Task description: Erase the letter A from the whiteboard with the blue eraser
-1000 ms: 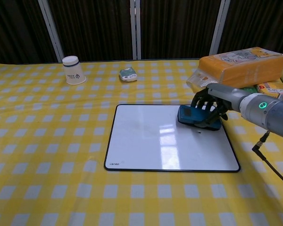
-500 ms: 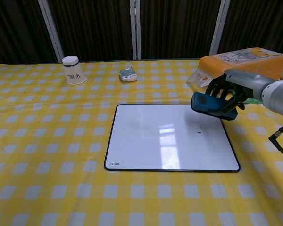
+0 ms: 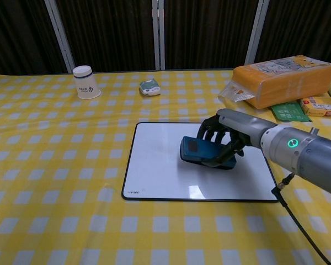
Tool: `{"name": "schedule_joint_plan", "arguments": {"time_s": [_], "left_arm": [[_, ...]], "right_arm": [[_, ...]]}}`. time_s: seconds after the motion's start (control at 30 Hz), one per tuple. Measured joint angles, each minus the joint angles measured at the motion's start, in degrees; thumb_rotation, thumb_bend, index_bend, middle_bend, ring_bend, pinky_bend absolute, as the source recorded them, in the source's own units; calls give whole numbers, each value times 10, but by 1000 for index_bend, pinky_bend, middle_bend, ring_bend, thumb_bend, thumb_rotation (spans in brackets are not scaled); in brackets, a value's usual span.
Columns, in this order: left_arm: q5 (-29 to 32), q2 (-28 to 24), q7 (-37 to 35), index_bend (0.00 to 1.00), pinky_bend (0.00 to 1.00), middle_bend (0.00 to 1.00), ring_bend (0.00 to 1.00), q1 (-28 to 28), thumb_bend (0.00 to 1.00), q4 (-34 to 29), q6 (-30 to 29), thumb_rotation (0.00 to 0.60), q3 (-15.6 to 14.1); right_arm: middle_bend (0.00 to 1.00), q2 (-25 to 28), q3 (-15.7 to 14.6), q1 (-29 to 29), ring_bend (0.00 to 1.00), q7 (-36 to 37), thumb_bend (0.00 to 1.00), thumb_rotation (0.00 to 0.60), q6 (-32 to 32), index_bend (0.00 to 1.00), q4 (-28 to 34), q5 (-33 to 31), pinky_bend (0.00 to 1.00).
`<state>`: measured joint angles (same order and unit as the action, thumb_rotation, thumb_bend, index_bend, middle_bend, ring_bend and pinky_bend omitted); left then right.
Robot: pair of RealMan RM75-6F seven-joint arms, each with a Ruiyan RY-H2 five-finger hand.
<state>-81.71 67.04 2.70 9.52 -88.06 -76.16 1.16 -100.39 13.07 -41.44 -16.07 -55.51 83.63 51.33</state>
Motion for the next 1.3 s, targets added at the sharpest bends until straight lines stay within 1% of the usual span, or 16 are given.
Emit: {"name": "schedule_joint_plan", "arguments": {"time_s": [0.23, 0.5, 0.73, 1.3], "left_arm": [[4, -1, -9, 0, 0, 0, 0, 0, 134, 6, 4, 600, 0], [7, -1, -18, 0, 0, 0, 0, 1, 134, 10, 11, 600, 0], [7, -3, -21, 0, 0, 0, 0, 4, 135, 5, 19, 600, -1], [-2, -4, -13, 0, 0, 0, 0, 3, 134, -5, 9, 600, -3]], "right_arm": [[745, -40, 4, -22, 736, -19, 334, 600, 7, 866, -21, -3, 757], [745, -47, 8, -24, 737, -7, 334, 600, 29, 865, -58, -16, 757], [746, -28, 7, -10, 737, 21, 334, 600, 39, 865, -73, -10, 757], [746, 47, -1, 30, 738, 47, 335, 600, 30, 865, -58, 0, 759]]}}
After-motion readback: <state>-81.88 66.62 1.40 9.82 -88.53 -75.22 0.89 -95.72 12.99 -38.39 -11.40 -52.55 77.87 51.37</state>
